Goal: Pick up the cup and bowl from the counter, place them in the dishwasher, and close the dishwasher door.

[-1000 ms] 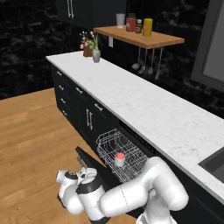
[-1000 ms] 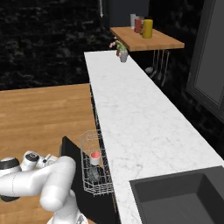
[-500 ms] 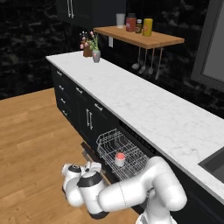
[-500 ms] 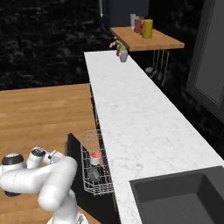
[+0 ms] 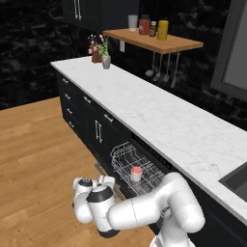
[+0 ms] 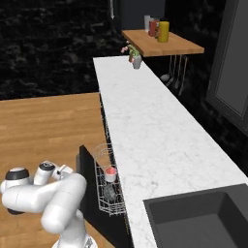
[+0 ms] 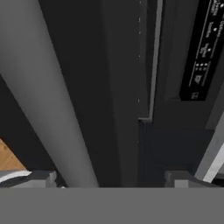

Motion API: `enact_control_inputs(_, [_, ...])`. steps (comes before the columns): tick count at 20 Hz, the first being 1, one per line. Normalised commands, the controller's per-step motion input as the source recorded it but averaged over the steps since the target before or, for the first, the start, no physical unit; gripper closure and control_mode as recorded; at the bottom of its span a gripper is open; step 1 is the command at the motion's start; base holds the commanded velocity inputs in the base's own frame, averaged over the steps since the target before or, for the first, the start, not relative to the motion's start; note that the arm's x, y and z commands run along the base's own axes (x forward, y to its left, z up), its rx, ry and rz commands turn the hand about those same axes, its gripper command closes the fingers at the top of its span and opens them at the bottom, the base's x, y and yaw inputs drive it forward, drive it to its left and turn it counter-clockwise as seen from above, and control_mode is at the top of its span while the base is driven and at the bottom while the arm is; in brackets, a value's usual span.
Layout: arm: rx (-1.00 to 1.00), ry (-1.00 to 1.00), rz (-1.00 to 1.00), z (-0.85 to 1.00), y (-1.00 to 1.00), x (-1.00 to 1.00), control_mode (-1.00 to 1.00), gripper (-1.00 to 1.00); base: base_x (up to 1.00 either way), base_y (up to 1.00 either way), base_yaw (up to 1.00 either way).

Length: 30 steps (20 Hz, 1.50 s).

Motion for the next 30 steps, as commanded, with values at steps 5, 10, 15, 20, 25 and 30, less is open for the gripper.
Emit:
enact_control_inputs(5, [-0.43,-0.09,-0.26,-0.66,-0.74,0.52,-1.00,-1.00,0.00,0.00,0.00])
enact_control_inputs(10, [-0.27,-0.05,-0.15,-0.60,-1.00,0.55,-1.00,-1.00,0.00,0.00,0.00])
enact_control_inputs(15, [-0.23,-0.05,-0.12,-0.62,-0.97,0.54,-1.00,-1.00,0.00,0.00,0.00])
enact_control_inputs(20, [-0.22,-0.07,-0.10,-0.62,-0.89,0.51,-1.00,-1.00,0.00,0.00,0.00])
enact_control_inputs(25, [-0.19,-0.10,-0.03,-0.65,-0.82,0.40,-1.00,-1.00,0.00,0.00,0.00])
enact_control_inputs(30, [0.00,-0.09,0.21,-0.57,-0.99,0.36,-1.00,-1.00,0.00,0.00,0.00])
